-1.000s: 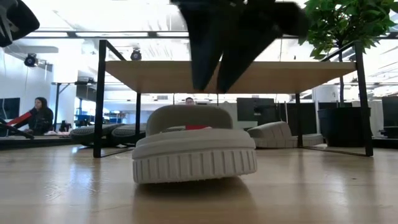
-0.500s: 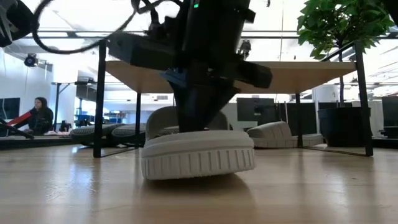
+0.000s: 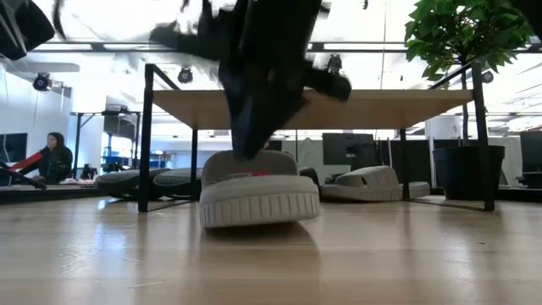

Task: Pick and place slides into the shelf
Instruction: Put the gray slipper under the shelf

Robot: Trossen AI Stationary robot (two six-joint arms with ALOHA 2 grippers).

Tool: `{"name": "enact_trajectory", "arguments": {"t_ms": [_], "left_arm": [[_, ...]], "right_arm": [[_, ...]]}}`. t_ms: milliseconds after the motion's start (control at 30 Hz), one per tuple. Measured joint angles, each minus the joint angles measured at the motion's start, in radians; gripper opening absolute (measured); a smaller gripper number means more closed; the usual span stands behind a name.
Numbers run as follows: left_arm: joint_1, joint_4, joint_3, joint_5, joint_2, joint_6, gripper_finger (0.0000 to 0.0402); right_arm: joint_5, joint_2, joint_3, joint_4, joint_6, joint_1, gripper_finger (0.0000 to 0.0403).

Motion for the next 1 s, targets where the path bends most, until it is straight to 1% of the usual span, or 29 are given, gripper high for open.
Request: {"name": "enact_trajectory", "arguments": {"t_ms": [100,200,267,433,533,633,767,900,1000], "left_arm": [[0.0,0.01,0.0,-0.001,0.0,0.0,0.0018],[0.0,0.01,0.0,-0.01,0.0,0.0,0.0018],[0.0,0.01,-0.003,-0.012,0.0,0.001,0.0018],[0.0,0.009,-0.011,-0.016,0.0,0.0,0.0018],[0.0,0.009,-0.011,-0.015,0.0,0.0,0.0018],[0.0,0.01,-0.01,-0.011,0.0,0.0,0.0018],[0.0,0.01,-0.012,-0.009,0.0,0.0,0.0018],[0.0,0.01,-0.013,-0.008,0.0,0.0,0.0018],[0.0,0.008,-0.013,-0.005,0.0,0.0,0.0018]], "right_arm": [[-0.053,-0.041,0.001,0.004,-0.048,0.035,0.0036],[-0.184,-0.056,0.002,0.011,-0.109,0.067,0.0035],[-0.265,-0.056,0.001,0.024,-0.113,0.083,0.0033],[-0.333,-0.018,-0.009,0.122,-0.055,0.113,0.0033],[-0.345,0.01,-0.01,0.173,-0.022,0.12,0.0033],[-0.339,0.022,-0.01,0.176,-0.018,0.123,0.0033],[-0.272,0.035,-0.035,0.17,-0.036,0.121,0.0033],[-0.262,0.034,-0.073,0.187,-0.081,0.089,0.0033],[-0.231,0.034,-0.096,0.213,-0.11,0.058,0.0034]]}}
